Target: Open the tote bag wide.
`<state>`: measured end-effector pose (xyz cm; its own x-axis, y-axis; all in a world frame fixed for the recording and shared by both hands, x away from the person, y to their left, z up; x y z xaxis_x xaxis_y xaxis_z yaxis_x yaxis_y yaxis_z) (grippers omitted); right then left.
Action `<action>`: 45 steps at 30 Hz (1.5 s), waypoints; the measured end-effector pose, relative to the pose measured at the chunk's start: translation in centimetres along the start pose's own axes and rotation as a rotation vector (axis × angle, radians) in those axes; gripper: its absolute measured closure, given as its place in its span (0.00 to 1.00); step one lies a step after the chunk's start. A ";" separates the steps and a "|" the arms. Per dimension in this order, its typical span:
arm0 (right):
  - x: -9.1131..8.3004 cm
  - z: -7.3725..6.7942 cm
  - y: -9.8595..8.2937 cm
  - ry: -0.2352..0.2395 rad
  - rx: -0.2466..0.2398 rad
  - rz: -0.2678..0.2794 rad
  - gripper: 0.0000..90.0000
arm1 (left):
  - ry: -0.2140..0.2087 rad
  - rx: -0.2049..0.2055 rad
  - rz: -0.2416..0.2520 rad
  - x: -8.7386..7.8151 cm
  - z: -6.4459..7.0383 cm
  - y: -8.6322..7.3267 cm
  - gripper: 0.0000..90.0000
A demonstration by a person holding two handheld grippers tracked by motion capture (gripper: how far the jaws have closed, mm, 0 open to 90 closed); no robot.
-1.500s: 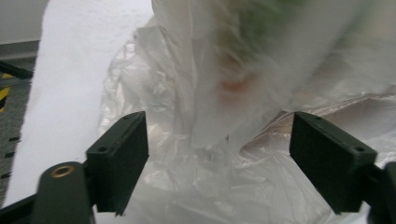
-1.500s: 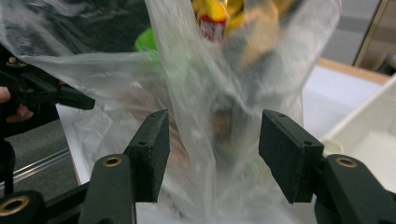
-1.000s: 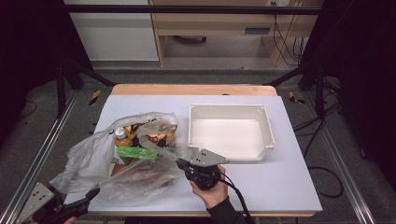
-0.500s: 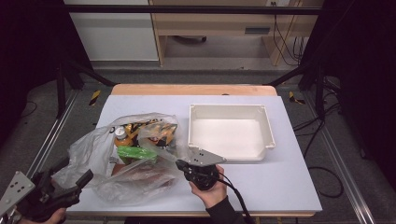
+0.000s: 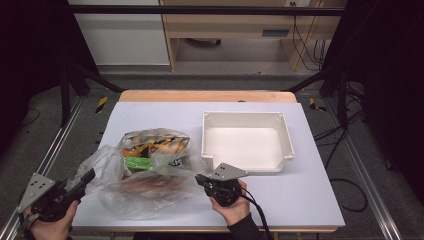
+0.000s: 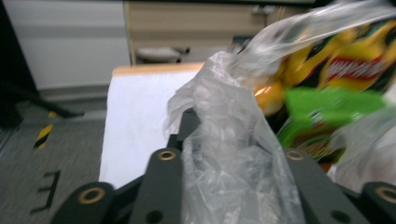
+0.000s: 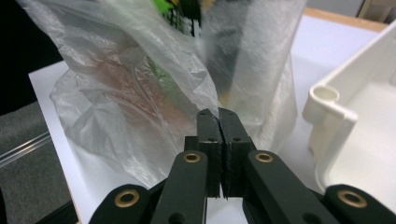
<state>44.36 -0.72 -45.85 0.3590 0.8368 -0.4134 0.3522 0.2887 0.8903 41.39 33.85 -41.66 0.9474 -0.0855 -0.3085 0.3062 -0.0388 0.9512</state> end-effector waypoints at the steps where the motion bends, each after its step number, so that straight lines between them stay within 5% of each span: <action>1: 0.0 0.1 -0.3 0.000 0.002 -0.008 0.99 | 0.004 -0.004 -0.015 0.4 -0.1 -0.5 0.83; 8: 0.9 0.7 -2.3 -0.002 0.032 -0.057 0.99 | 0.008 -0.002 -0.113 2.7 -0.3 -4.0 0.85; 17: 2.6 0.9 -4.7 0.005 0.050 -0.138 1.00 | -0.022 0.061 -0.207 4.6 0.8 -7.1 0.83; 26: 3.9 1.2 -5.9 -0.023 0.059 -0.188 0.98 | -0.013 0.079 -0.247 6.1 0.8 -8.3 0.78; 30: 4.1 1.0 -6.0 -0.022 0.040 -0.193 0.90 | -0.013 0.071 -0.250 6.2 0.6 -8.4 0.68; 37: 1.2 0.6 -4.5 -0.006 -0.014 -0.100 0.61 | -0.031 0.025 -0.158 4.3 0.2 -6.0 0.38; 45: -4.0 0.8 0.2 -0.027 -0.017 0.100 0.51 | -0.078 0.013 -0.094 1.9 1.2 -2.9 0.15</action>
<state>43.69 -4.39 -44.20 0.4154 0.8489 -0.3268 0.2983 0.2122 0.9306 42.16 32.56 -45.04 0.9043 -0.1577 -0.3966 0.3916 -0.0630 0.9180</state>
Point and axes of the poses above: each handheld gripper's, and its own axes: x roughly forward along the jaws, y roughly out of its top, z roughly to its right, the point moved 7 cm from there along x, roughly forward along the jaws, and after that the axes turned 13 degrees about y, right-handed, at the moved point
